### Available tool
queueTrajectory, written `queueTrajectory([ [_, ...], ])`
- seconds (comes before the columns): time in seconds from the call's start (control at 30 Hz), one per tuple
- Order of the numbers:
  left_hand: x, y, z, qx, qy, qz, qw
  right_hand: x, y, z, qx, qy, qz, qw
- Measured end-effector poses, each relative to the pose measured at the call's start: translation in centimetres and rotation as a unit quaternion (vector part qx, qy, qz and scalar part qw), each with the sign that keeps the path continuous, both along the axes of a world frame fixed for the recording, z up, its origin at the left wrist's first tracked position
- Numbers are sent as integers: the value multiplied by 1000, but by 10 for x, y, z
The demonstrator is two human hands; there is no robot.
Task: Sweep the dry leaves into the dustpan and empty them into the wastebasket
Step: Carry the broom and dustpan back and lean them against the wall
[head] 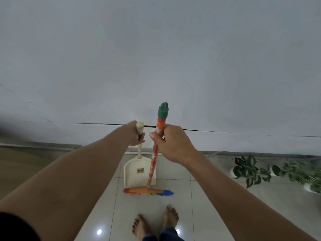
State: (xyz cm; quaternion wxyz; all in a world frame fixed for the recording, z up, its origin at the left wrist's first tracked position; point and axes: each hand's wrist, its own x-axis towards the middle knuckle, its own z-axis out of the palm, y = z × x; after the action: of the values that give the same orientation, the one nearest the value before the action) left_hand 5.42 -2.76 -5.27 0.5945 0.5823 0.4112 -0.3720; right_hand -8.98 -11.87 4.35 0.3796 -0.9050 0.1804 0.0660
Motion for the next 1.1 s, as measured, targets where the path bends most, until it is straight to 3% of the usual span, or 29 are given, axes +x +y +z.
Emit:
queueTrajectory([
  [0.03, 6, 0, -1, -56, 9, 5, 998, 7, 3, -12, 8, 8, 6, 1000],
  [0.13, 17, 2, -13, -46, -17, -118, 992, 29, 6, -39, 13, 9, 9, 1000],
  [0.27, 43, 2, -12, -68, -11, -91, 993, 66, -3, -57, -35, -8, -8, 999],
  [0.47, 45, 16, -8, -30, -119, -32, 992, 98, -8, -72, -36, 14, -32, 999],
  [0.53, 37, 21, -21, -1, -162, -87, 983, 101, -9, -72, -35, 17, -34, 999],
  [0.57, 32, 23, -29, 40, -210, -163, 963, 101, -10, -72, -36, 17, -34, 999],
  [0.63, 22, 26, -40, 153, -317, -330, 876, 100, -10, -73, -36, 14, -32, 999],
  [0.67, 19, 25, -42, 199, -351, -381, 832, 99, -10, -72, -36, 12, -31, 999],
  [0.73, 15, 20, -39, 247, -396, -411, 783, 99, -10, -68, -41, 6, -28, 999],
  [0.9, 13, 8, -31, 268, -424, -457, 734, 104, -9, -56, -59, -21, -20, 998],
  [1.1, 21, 6, -27, 264, -424, -508, 701, 115, -8, -60, -41, -48, -59, 996],
])
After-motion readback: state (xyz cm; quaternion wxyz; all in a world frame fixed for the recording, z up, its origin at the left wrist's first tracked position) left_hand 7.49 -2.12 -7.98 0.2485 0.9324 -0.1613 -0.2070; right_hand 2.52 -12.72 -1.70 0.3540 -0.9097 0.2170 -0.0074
